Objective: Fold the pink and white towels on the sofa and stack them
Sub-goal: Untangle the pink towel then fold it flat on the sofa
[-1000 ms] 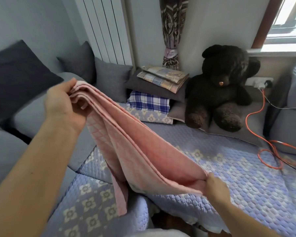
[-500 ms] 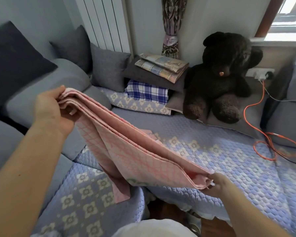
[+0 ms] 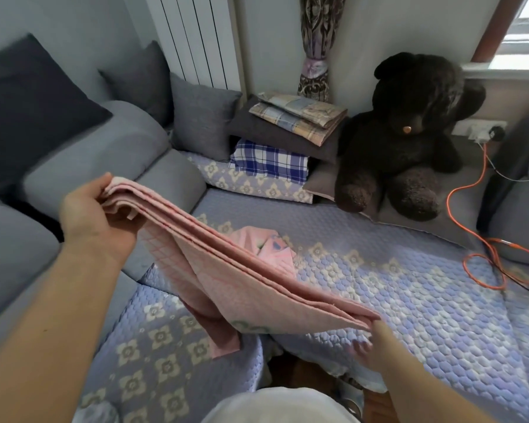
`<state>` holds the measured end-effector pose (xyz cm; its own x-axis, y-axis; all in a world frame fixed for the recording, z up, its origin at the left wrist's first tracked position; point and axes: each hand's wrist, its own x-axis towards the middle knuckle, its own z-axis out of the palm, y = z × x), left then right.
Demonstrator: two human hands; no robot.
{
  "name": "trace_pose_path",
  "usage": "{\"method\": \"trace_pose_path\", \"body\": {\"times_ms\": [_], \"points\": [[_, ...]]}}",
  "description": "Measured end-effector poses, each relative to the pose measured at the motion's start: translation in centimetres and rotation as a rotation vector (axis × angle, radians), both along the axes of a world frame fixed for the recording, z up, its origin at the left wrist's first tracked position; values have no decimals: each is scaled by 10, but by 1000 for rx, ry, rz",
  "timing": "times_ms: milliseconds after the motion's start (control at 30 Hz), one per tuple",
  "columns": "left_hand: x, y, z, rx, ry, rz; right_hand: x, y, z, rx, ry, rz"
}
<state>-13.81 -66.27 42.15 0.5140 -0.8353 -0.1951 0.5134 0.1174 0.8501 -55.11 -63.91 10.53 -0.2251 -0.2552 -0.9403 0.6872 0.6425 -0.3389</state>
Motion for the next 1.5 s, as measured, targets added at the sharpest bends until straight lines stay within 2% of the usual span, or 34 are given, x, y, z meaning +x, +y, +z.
{"method": "trace_pose_path", "body": {"times_ms": [67, 100, 167, 200, 267, 333, 567, 700, 867, 933, 1000, 1067, 1100, 1133, 1167, 1200, 1233, 1333, 1500], "points": [[2, 2, 5, -22, 12, 14, 25, 7, 3, -36, 9, 209], [4, 4, 7, -30, 9, 28, 36, 9, -4, -31, 144, 364], [13, 7, 11, -36, -2, 56, 52, 15, -17, -49, 300, 655], [18, 8, 11, -36, 1, 70, 53, 15, -29, -54, 421, 740], [28, 11, 12, -39, 27, 87, 55, 21, -25, 15, 530, 851], [30, 14, 11, -35, 32, 69, 61, 33, -13, 133, 370, 947], [-6, 10, 17, 43, -30, -45, 113, 47, 3, -224, 104, 1249], [-29, 4, 29, 101, -108, -119, 148, 38, 22, -384, 97, 1390], [-69, -9, 56, 83, -106, -143, 155, 44, 23, -348, 178, 1527], [-84, -15, 70, 36, -23, -87, 154, 51, 8, -276, 166, 1495], [-99, -22, 80, -28, 53, -42, 129, 55, -66, -291, 127, 1447], [-117, -26, 85, -71, 73, -21, 108, 70, -134, -315, -13, 1065], [-126, -27, 88, -86, 79, -16, 101, 83, -136, -404, -36, 983], [-134, -27, 91, -98, 86, -4, 102, 86, -119, -492, 40, 1026], [-141, -27, 94, -107, 92, 16, 101, 86, -87, -547, 194, 1035], [-145, -28, 97, -114, 94, 43, 106, 85, -51, -489, 207, 1011], [-149, -29, 100, -119, 91, 65, 108, 79, -40, -506, 185, 910], [-159, -30, 108, -132, 47, 71, 108, 54, -25, -563, 335, 744], [-162, -35, 120, -160, -3, 9, 96, 3, -16, -579, 375, 517]]}}
